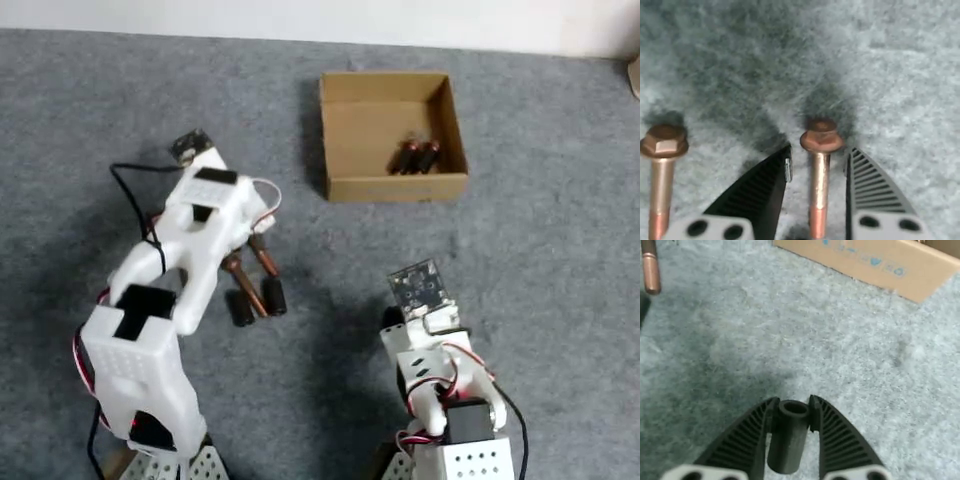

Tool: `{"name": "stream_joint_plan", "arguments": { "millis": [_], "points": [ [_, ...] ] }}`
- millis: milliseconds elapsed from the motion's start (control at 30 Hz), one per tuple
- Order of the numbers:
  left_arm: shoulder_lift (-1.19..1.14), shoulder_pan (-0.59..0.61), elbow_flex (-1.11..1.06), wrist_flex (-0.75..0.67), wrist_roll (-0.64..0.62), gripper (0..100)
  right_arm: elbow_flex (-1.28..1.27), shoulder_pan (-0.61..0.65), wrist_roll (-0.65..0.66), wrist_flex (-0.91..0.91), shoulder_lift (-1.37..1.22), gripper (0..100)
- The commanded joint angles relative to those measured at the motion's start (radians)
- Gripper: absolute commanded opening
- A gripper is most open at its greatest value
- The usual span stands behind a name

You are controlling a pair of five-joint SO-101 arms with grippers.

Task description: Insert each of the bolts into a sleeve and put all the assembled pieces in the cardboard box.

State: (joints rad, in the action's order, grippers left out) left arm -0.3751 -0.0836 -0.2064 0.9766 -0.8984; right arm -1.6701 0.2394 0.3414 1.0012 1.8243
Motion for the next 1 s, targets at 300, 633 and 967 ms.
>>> {"name": "stream_joint_plan", "arguments": {
  "millis": [300,633,967],
  "points": [
    [-0.004,-0.133,0.035,0.041,0.183,0,-0.021,0.007,-0.009,-0.028,0.008,0.5],
    [0.513,-0.199,0.036,0.216,0.354,0,0.108,0.012,-0.161,-0.022,0.01,0.5],
    [1.254,-0.309,-0.166,0.249,0.537,0,0.302,0.197,-0.172,0.035,0.01,0.5]
  ]
}}
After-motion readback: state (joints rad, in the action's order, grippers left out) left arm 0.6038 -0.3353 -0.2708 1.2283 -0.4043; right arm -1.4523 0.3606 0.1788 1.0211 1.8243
